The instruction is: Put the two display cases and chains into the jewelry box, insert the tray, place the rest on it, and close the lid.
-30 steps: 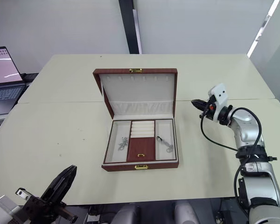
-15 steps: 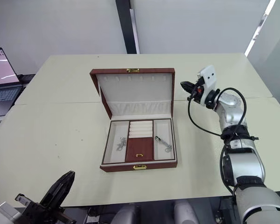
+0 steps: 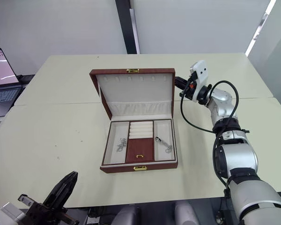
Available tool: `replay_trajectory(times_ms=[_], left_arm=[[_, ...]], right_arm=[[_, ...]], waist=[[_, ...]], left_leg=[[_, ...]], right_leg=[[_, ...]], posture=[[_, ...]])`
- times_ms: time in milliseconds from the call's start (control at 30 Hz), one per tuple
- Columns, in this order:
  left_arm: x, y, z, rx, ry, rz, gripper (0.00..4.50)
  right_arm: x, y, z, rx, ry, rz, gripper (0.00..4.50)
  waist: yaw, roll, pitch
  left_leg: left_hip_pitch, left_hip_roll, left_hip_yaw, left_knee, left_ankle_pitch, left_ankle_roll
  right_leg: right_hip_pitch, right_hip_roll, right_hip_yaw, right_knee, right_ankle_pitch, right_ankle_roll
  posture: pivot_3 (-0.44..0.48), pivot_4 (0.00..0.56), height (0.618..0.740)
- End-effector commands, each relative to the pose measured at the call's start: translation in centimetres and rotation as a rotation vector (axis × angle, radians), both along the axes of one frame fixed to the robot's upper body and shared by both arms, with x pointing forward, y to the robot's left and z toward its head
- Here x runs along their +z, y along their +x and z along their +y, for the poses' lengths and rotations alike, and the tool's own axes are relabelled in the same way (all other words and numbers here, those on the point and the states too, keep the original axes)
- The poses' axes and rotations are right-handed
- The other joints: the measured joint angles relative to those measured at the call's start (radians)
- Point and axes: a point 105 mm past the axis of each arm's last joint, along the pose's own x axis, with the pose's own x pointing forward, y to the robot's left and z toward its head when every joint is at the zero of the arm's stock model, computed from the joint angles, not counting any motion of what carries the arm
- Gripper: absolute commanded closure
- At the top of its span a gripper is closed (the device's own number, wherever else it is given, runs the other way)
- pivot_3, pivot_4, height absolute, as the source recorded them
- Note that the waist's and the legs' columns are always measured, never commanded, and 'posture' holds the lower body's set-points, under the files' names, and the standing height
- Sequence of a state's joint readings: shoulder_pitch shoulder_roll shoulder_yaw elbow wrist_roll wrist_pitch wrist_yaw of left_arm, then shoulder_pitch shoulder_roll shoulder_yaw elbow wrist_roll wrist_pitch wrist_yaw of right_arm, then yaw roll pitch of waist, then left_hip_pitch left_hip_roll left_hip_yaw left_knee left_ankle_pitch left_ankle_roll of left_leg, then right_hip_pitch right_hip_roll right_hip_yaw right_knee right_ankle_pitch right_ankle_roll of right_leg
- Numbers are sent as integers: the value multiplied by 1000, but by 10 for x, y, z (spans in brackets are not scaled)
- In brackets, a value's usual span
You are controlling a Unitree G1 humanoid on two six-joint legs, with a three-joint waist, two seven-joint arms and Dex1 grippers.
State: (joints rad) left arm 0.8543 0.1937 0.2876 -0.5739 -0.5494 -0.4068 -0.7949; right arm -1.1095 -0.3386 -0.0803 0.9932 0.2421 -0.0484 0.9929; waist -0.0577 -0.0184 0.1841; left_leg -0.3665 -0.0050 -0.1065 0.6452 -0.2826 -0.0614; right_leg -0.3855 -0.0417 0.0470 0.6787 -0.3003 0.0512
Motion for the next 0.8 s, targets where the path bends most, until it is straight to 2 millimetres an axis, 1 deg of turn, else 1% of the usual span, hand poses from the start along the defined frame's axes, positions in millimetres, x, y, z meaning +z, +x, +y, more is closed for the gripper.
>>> replay_trajectory(times_ms=[33, 167, 200, 367, 500, 600, 800], left_arm=[[4, 0, -2, -5, 8, -17, 4436], [4, 1, -2, -6, 9, -20, 4436], [4, 1, -2, -7, 8, -20, 4436], [4, 3, -1, -5, 11, -18, 4436], [5, 4, -2, -7, 11, -19, 4436], [5, 4, -2, -10, 12, -17, 4436], [5, 7, 0, -13, -2, 1, 4436]], right_arm=[[20, -11, 5, 90, 40, -48, 4500], [19, -21, 8, 159, 36, -38, 4500], [17, -27, 9, 192, 28, -25, 4500], [7, -49, 10, 298, -29, 25, 4500], [-8, -64, 9, 357, -95, 82, 4500], [-11, -67, 6, 345, -107, 81, 4500], [-11, -60, -7, 264, -116, 60, 4500]], waist=[[0, 0, 0], [1, 0, 0], [1, 0, 0], [1, 0, 0], [2, 0, 0], [3, 0, 0], [3, 0, 0]], left_leg=[[0, 0, 0, 0, 0, 0], [0, 0, 0, 0, 0, 0], [0, 0, 0, 0, 0, 0], [0, 0, -1, 0, 0, 0], [0, 0, -1, 0, 0, 0], [0, 0, -1, 0, 0, 0], [0, 0, -1, 0, 0, 0]], right_leg=[[0, 0, 0, 0, 0, 0], [0, 0, 0, 0, 0, 0], [0, 0, 0, 0, 0, 0], [0, 0, -1, 0, 0, 0], [0, 0, -1, 0, 0, 0], [0, 0, -1, 0, 0, 0], [0, 0, -1, 0, 0, 0]], posture=[[0, 150, 740], [0, 150, 740], [0, 150, 740], [0, 150, 740], [0, 150, 740], [0, 150, 740], [0, 150, 740]])
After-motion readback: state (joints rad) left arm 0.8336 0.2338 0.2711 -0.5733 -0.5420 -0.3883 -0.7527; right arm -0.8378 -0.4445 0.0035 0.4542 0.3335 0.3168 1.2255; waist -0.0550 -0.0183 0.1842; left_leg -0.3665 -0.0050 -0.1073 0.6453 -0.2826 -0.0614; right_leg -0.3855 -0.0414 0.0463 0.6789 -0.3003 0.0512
